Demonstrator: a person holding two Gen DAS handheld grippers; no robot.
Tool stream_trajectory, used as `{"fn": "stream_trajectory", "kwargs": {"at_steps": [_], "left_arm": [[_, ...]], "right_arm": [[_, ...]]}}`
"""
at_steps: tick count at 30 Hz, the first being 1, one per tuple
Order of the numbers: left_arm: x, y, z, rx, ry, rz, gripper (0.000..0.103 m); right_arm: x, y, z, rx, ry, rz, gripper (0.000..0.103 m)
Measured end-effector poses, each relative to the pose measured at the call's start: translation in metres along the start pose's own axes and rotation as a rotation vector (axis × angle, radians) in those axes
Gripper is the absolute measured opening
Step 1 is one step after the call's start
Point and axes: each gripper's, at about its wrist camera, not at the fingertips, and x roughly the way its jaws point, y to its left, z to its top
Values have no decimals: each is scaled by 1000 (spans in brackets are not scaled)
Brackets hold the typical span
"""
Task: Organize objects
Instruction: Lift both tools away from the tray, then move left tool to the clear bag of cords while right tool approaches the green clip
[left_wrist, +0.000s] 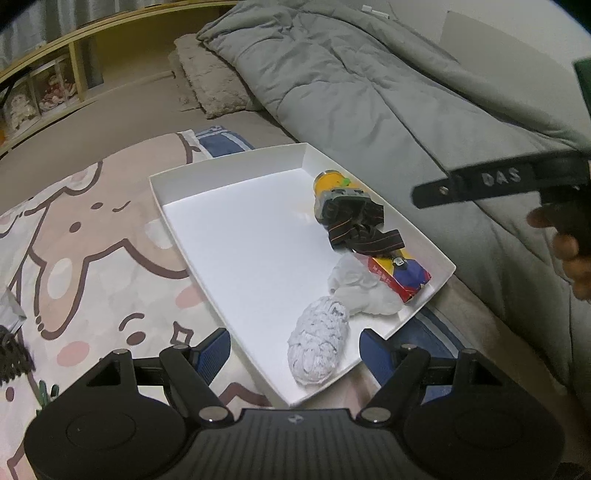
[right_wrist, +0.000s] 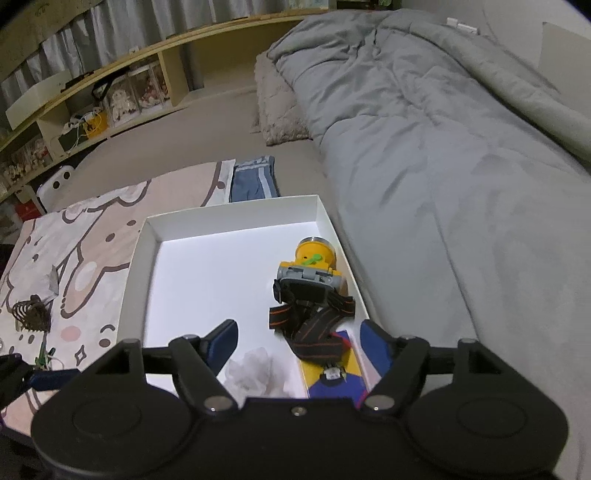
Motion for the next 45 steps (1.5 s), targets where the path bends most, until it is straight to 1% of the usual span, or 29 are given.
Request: {"fn": "stream_trajectory", "kwargs": {"at_steps": [5, 9, 10, 12, 14, 18, 22, 26, 33, 37, 40, 45], "left_arm": [[-14, 5, -4, -20, -14, 6, 78], [-22, 9, -6, -39, -25, 13, 79], [-24, 10, -6, -46, -29, 17, 81], [-27, 12, -8, -68, -40, 33, 86], [-30, 14, -10, -84, -49, 40, 91], [-35, 18, -13, -106, -68, 50, 97], [-38, 21, -18, -140, -99, 69, 100], [-39, 24, -22, -144, -114, 80, 103], [-41, 29, -23, -153, -145, 66, 103], [-43, 35, -23, -167, -154, 74, 103], [-44, 44, -22, -181, -158, 73, 103], [-50, 66, -25, -212, -169, 108, 103]], "right_arm": [[-20, 1, -12, -14, -26, -32, 80], [-33, 1, -24, -6, -45, -37, 89], [-36, 1, -28, -9, -52, -36, 90], [-42, 2, -34, -10, -65, -42, 97], [-47, 2, -40, -6, -78, -46, 97], [-54, 2, -50, 3, -84, -50, 102], [-59, 4, -58, 3, -87, -71, 103], [-62, 4, -63, 8, -87, -74, 103], [-62, 7, -71, 8, -90, -76, 103], [-60, 12, -71, -4, -90, -89, 103], [-58, 16, -70, -10, -93, -81, 103], [-49, 31, -63, -21, -105, -70, 103]]}}
